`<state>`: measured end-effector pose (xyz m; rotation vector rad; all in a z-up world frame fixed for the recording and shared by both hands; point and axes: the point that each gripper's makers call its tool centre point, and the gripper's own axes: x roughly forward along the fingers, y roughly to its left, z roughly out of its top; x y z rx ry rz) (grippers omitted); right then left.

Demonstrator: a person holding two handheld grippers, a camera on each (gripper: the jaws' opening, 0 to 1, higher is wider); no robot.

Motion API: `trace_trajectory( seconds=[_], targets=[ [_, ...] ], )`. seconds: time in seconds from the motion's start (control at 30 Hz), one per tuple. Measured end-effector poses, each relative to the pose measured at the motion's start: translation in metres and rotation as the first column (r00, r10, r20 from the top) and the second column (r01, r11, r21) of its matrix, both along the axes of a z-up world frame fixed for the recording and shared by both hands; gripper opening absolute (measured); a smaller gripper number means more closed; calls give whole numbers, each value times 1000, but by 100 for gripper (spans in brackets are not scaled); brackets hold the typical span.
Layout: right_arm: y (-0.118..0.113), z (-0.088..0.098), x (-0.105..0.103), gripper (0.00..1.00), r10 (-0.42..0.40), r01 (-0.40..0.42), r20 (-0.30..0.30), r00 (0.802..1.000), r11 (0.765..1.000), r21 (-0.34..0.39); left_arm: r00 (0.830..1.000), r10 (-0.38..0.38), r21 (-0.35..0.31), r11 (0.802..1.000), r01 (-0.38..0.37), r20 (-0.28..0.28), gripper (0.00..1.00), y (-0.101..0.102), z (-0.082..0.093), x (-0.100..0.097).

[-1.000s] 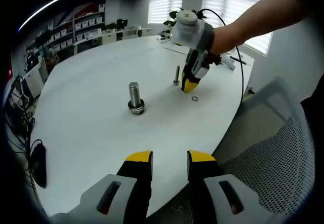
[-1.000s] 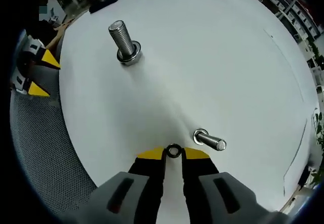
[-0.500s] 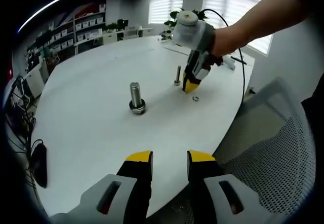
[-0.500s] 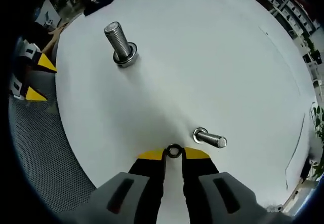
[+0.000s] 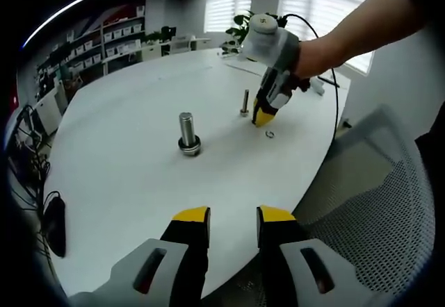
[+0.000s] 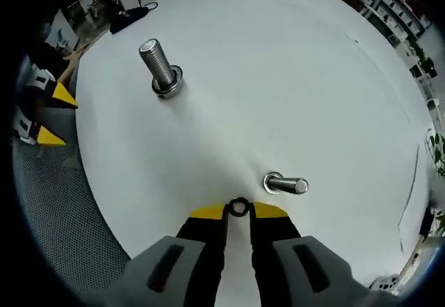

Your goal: Place the washer onto the threaded stud by aligning its center hole with the stud, sliding it down to the base, and recovering from edge contact or off-axis alignment until the washer reaches the visible bottom stop.

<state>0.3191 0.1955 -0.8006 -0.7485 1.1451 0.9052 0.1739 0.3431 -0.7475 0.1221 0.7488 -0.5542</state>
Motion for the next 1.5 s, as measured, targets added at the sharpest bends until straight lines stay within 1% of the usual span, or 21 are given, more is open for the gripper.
trace_trajectory(
  seconds=[0.17, 0.33, 0.47, 0.6, 0.8, 0.97, 1.1, 1.33, 1.5],
  targets=[
    [-2, 1, -1, 15, -35, 34, 22, 999, 999, 40, 1000, 0, 0, 1000, 0, 0, 25, 0, 1, 0],
    [-1, 1, 0, 15, -56, 55, 23, 998, 997, 56, 1000, -2, -1, 1000, 2, -1, 25, 0, 0, 0],
    [-2, 1, -1, 15, -66, 62, 44, 997, 995, 76, 1000, 0, -3, 1000, 0, -2, 25, 0, 0, 0],
    [-2, 2, 0, 15, -93, 88, 46, 995, 991, 96, 1000, 5, -5, 1000, -5, -3, 25, 1, 0, 0],
    [-2, 1, -1, 15, -91, 88, 40, 995, 993, 80, 1000, 2, -5, 1000, -2, -1, 25, 0, 0, 0],
    [-6, 4, -7, 14, -79, 76, 36, 996, 995, 71, 1000, 0, -7, 1000, 0, -2, 25, 0, -1, 0],
    [-10, 12, -6, 14, -78, 75, 41, 996, 994, 76, 1000, -3, -5, 1000, 3, 0, 25, 0, -1, 0],
    [-15, 26, -1, 14, -120, 113, 55, 991, 987, 113, 1000, -1, -7, 1000, 1, 3, 25, 0, 0, 0],
    [-13, 40, 2, 14, -115, 105, 74, 991, 986, 131, 1000, 0, -5, 1000, 0, 6, 25, 1, 1, 1]
  ],
)
